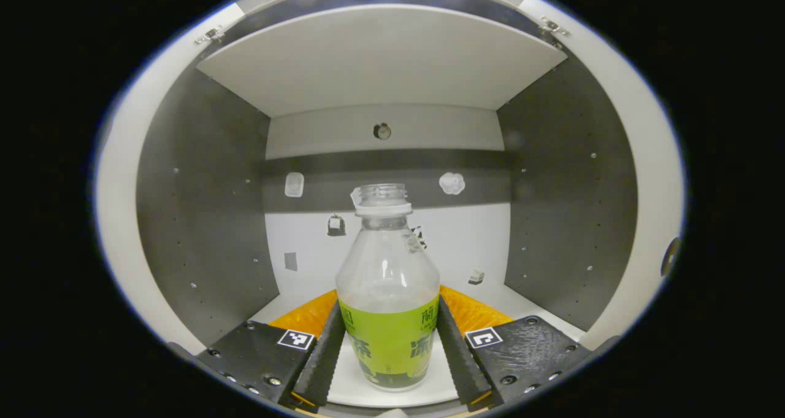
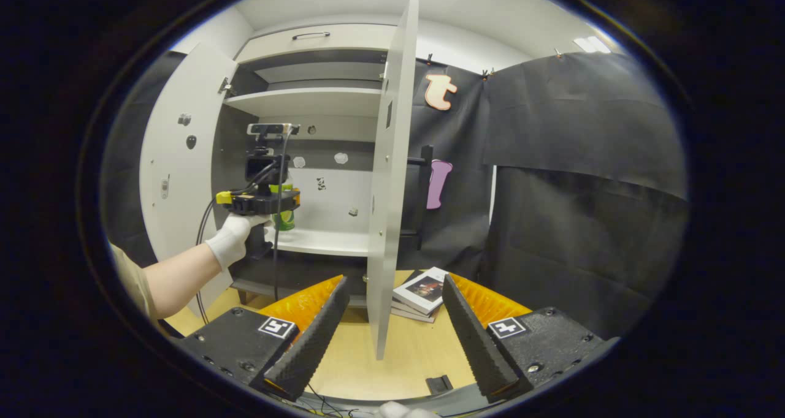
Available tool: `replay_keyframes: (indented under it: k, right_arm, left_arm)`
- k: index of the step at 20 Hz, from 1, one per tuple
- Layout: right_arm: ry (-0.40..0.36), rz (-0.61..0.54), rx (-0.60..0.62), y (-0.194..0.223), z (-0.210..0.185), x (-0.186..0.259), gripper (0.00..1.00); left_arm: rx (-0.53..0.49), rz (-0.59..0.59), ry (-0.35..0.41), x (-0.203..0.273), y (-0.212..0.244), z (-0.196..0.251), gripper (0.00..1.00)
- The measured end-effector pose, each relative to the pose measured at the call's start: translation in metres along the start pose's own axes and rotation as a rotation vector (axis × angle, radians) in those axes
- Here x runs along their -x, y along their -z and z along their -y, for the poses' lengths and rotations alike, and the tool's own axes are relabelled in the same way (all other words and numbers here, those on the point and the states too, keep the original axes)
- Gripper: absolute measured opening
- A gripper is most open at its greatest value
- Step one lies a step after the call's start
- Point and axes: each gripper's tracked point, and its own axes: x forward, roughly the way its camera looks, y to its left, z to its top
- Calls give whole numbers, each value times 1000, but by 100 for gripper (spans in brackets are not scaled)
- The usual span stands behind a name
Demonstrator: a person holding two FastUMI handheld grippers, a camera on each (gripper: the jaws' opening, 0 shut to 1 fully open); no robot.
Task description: Grasp the bottle in the cabinet with the left hand and place it on the coaster, then close the right door with the right hand and the left door with the left hand.
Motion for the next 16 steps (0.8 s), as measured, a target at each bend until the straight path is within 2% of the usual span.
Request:
replay_keyframes:
  k: [2, 3, 4, 5, 8, 9, 10, 11, 12, 13, 14, 15, 16]
  right_arm:
    - [-15, 2, 3, 1, -4, 2, 100]
    - [-22, 0, 4, 2, -6, 2, 99]
    - [-32, -1, 5, 3, -9, 3, 100]
    - [-39, -3, 7, 5, -11, 4, 100]
    - [-64, -14, 6, 11, -18, 8, 100]
    - [-70, -17, 7, 14, -20, 9, 99]
    - [-76, -21, 7, 16, -21, 11, 99]
    - [-83, -26, 5, 19, -23, 12, 99]
    - [-91, -29, 3, 22, -25, 14, 100]
    - [-95, -32, 5, 24, -26, 15, 99]
    - [-98, -36, 6, 26, -26, 17, 100]
    - [-100, -38, 7, 28, -27, 18, 100]
    - [-101, -41, 7, 30, -28, 19, 100]
  left_arm:
    - [-11, 36, 17, 28, -13, -1, 78]
    - [-18, 49, 30, 43, -17, -1, 75]
    - [-25, 59, 34, 60, -20, -3, 78]
    - [-26, 78, 36, 78, -25, -5, 75]
    - [-24, 97, 62, 126, -24, -7, 75]
    - [-18, 96, 70, 140, -20, -6, 78]
    - [-15, 94, 79, 154, -16, -5, 75]
    - [-15, 93, 84, 168, -10, -4, 78]
    - [-17, 89, 84, 180, -4, -4, 75]
    - [-18, 86, 83, 192, 5, -5, 78]
    - [-21, 79, 86, 203, 13, -4, 74]
    - [-21, 68, 88, 211, 22, -4, 78]
    - [-17, 58, 90, 221, 34, -5, 75]
